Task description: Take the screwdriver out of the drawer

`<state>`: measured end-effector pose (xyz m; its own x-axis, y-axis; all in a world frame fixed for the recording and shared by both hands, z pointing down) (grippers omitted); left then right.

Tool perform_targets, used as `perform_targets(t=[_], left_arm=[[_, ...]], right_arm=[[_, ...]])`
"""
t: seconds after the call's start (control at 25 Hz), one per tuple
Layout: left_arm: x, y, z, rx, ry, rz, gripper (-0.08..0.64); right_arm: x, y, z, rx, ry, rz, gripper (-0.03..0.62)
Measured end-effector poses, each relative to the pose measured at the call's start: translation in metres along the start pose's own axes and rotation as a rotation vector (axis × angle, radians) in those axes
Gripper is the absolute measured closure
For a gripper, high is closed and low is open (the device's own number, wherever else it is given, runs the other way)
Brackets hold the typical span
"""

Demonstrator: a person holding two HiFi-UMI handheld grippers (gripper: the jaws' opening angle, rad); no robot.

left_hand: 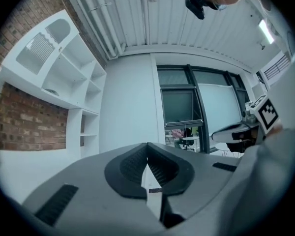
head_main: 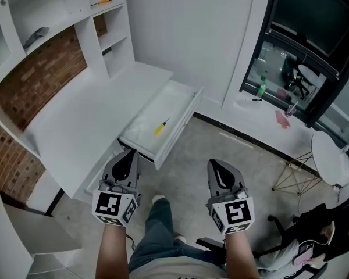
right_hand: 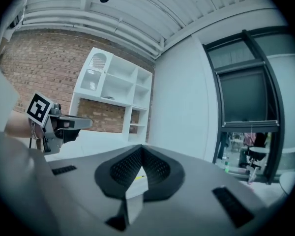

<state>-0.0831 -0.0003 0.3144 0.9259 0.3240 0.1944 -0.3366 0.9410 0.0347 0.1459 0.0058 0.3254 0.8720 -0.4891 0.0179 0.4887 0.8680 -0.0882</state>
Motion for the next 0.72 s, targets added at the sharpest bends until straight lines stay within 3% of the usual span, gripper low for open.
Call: perform_targets(t=[0.12, 0.28, 0.36, 0.44, 0.72], left_arm=[[-0.018, -0.04, 0.019, -0.022, 0.022, 0.037, 0.533], [-0.042, -0.101, 0.047, -0.065, 0.041, 0.109, 0.429], [-0.054, -0.132, 0.063, -0.097, 0.052, 0.148, 0.342], [-0.066, -0.16, 0.078, -0.131, 0.062, 0.183, 0.307], [-0.094, -0.245, 0.139, -0.244, 0.041, 0.267, 0.305]], right_arm=[[0.013, -0.038, 0.006, -0.023, -0.006, 0.024, 0.581], [0.03, -0.099, 0.011, -0.046, -0.021, 0.052, 0.581], [0.036, -0.129, 0.014, -0.069, -0.025, 0.063, 0.581], [0.043, -0.157, 0.018, -0.092, -0.03, 0.077, 0.581], [0.076, -0.234, 0.048, -0.172, -0.086, 0.16, 0.581]])
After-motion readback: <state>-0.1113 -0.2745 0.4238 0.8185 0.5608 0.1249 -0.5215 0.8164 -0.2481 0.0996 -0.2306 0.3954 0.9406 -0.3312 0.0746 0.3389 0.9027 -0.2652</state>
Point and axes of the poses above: the fingertips, and each gripper's own axes: y backward along the fingers, x to its right, z out of its underside, the point moved 3 cm from there along y, backward along the fingers, and after that the axes turned 9 degrees about -y, right-handed, at the moved point
